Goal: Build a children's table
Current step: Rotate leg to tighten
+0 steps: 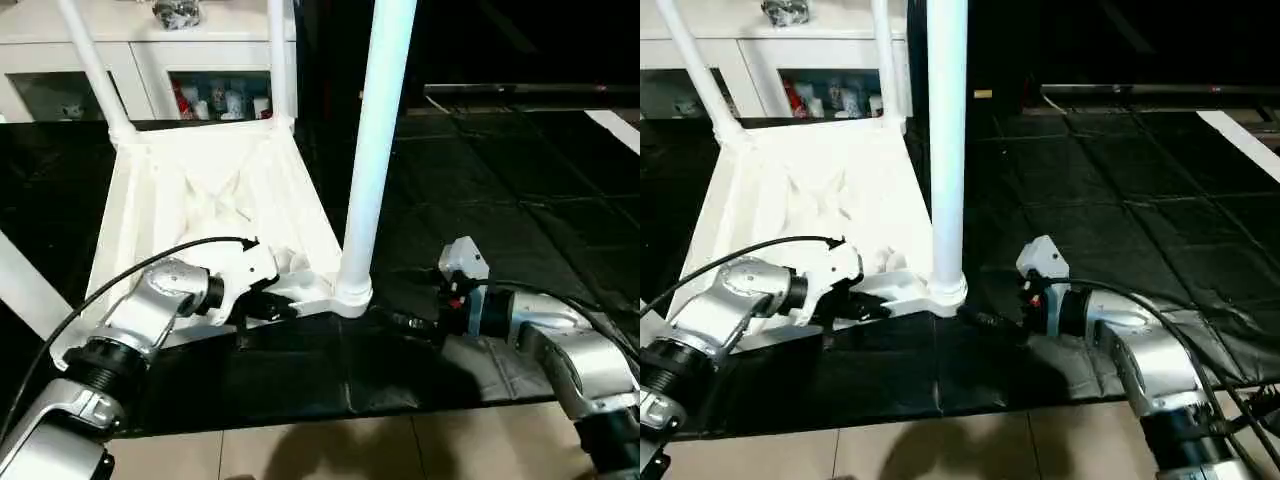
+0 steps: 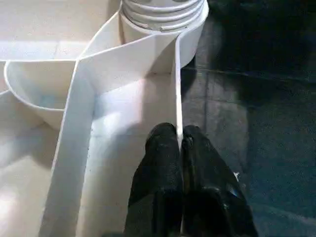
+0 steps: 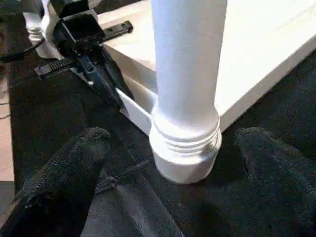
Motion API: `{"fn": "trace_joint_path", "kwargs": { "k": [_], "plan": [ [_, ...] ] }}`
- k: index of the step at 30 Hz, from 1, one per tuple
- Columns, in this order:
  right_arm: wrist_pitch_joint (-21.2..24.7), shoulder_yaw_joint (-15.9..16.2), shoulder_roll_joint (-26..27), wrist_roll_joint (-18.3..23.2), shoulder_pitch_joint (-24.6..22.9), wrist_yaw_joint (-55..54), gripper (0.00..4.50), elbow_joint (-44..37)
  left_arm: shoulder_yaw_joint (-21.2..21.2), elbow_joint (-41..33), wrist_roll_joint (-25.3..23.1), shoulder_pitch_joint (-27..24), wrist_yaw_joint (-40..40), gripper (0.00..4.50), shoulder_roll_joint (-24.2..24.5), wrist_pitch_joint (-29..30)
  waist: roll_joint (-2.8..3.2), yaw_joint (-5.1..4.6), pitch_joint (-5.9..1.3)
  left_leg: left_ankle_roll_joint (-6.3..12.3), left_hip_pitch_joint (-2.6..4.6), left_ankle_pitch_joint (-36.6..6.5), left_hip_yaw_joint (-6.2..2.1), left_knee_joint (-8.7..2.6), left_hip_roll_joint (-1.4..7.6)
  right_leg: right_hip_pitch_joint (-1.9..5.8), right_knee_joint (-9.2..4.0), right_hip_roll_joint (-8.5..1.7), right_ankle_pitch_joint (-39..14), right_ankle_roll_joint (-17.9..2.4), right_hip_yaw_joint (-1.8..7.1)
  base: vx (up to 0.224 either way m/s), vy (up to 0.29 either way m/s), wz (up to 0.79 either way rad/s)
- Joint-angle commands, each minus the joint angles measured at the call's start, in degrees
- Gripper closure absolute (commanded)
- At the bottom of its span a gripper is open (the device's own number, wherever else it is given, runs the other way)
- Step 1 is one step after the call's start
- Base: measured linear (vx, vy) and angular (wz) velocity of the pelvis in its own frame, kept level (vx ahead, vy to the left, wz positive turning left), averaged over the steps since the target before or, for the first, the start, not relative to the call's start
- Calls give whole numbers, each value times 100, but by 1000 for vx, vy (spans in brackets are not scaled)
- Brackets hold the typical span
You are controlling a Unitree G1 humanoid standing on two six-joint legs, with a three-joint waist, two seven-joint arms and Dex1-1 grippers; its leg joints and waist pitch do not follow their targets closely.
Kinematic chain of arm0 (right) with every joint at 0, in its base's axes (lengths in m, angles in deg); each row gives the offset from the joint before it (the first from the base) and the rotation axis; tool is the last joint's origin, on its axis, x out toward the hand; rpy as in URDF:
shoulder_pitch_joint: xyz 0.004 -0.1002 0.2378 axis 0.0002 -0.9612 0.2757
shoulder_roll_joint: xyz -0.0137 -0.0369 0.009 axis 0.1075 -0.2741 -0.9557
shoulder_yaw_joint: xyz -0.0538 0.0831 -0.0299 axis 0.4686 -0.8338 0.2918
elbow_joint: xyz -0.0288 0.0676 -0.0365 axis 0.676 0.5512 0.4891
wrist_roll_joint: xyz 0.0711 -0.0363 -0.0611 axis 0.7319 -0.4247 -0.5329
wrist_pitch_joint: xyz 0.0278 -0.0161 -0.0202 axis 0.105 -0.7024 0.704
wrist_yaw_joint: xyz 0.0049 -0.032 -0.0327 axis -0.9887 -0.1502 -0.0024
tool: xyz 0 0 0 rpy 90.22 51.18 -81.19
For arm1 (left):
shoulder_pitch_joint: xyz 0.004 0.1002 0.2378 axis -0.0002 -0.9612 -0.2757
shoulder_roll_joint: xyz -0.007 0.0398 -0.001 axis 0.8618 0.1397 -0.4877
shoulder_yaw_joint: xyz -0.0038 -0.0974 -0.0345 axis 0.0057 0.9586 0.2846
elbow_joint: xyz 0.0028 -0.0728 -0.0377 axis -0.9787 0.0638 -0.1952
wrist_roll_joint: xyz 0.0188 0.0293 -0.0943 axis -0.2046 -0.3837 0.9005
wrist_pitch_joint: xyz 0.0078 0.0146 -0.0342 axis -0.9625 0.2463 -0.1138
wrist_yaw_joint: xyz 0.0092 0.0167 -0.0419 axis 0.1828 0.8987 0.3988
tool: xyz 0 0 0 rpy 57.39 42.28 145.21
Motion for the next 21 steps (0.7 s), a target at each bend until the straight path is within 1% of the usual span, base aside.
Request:
{"fn": "trace_joint_path", "kwargs": {
  "k": [1, 2, 3, 4, 5, 6, 8, 9, 10, 11, 12, 13, 14, 16, 19, 21],
  "plan": [
    [-170, -4, 32, 69, 211, 168, 0, 177, -234, 0, 18, 93, -462, 443, -53, -268, -13, 24, -388, 248, -8, -965, -35, -357, 134, 345, -450, -405, -1427, -956, 322, 0, 0, 0],
    [-221, 5, 45, 56, 268, 202, 0, 250, -272, 37, -3, 107, -526, 443, -58, -321, -5, 31, -391, 249, 12, -986, -28, -352, 136, 329, -452, -406, -1450, -975, 324, 0, 0, 0],
    [-224, 112, 21, 0, 425, 396, 0, 462, -383, 168, -131, 171, -632, 443, -60, -533, -3, 58, -394, 262, 16, -970, -26, -350, 136, 329, -453, -405, -1425, -992, 324, 0, 0, 0],
    [-232, 115, 22, -5, 433, 398, 0, 474, -386, 174, -136, 174, -635, 443, -60, -539, 1, 65, -393, 261, 24, -992, -22, -352, 143, 322, -451, -404, -1431, -1004, 325, 0, 0, 0],
    [-367, 157, 45, -86, 557, 436, 0, 665, -438, 267, -205, 230, -686, 443, -70, -627, 8, 100, -394, 245, 34, -989, -19, -353, 149, 323, -450, -406, -1426, -1002, 328, 0, 0, 0],
    [-394, 185, 64, -79, 619, 536, 0, 755, -476, 303, -234, 261, -741, 443, -72, -687, 3, 129, -397, 224, 45, -1016, -16, -350, 155, 313, -443, -413, -1430, -1013, 330, 0, 0, 0],
    [-538, 289, 110, -151, 776, 724, 0, 996, -529, 348, -273, 324, -833, 443, -103, -739, 7, 147, -397, 201, 29, -999, -20, -355, 161, 326, -426, -417, -1371, -1033, 331, 0, 0, 0],
    [-607, 322, 155, -188, 866, 789, 0, 1142, -539, 382, -299, 358, -875, 443, -122, -775, 12, 161, -405, 199, 34, -995, -22, -351, 166, 325, -417, -422, -1343, -1046, 327, 0, 0, 0],
    [-654, 336, 186, -215, 920, 815, 0, 1234, -539, 404, -315, 377, -898, 443, -135, -794, 5, 166, -414, 199, 28, -952, -24, -349, 169, 329, -395, -421, -1224, -1085, 329, 0, 0, 0],
    [-654, 336, 186, -215, 920, 815, 17, 1234, -539, 404, -315, 377, -898, 448, -135, -794, 3, 180, -417, 203, 22, -915, -20, -345, 166, 332, -388, -419, -1147, -1097, 331, 0, 0, 0],
    [-718, 376, 236, -249, 1049, 933, 28, 1453, -535, 510, -352, 437, -930, 450, -170, -877, -2, 195, -419, 217, 18, -862, -19, -341, 163, 333, -377, -414, -1078, -1117, 330, 0, 0, 0],
    [-733, 399, 251, -261, 1107, 991, 28, 1540, -541, 545, -366, 462, -945, 450, -179, -908, -1, 208, -424, 221, 17, -856, -15, -335, 157, 337, -377, -416, -1067, -1129, 329, 0, 0, 0],
    [-766, 444, 282, -277, 1234, 1106, 38, 1737, -551, 617, -383, 502, -975, 450, -194, -956, -2, 226, -418, 211, 14, -879, -18, -337, 161, 339, -382, -425, -1126, -1121, 327, 0, 0, 0],
    [-775, 457, 288, -284, 1270, 1137, 59, 1793, -554, 636, -387, 511, -984, 450, -197, -968, 2, 245, -418, 204, 25, -921, -15, -338, 166, 334, -391, -426, -1215, -1096, 328, 0, 0, 0],
    [-876, 494, 313, -339, 1411, 1277, 82, 2085, -561, 713, -425, 541, -1012, 450, -219, -1022, 5, 254, -425, 190, 22, -903, -20, -340, 175, 332, -375, -430, -1155, -1113, 329, 0, 0, 0],
    [-959, 497, 340, -381, 1481, 1369, 103, 2254, -557, 785, -453, 565, -1027, 450, -225, -1070, -3, 258, -424, 194, 13, -927, -16, -336, 164, 340, -379, -427, -1171, -1114, 326, 0, 0, 0]
  ]
}}
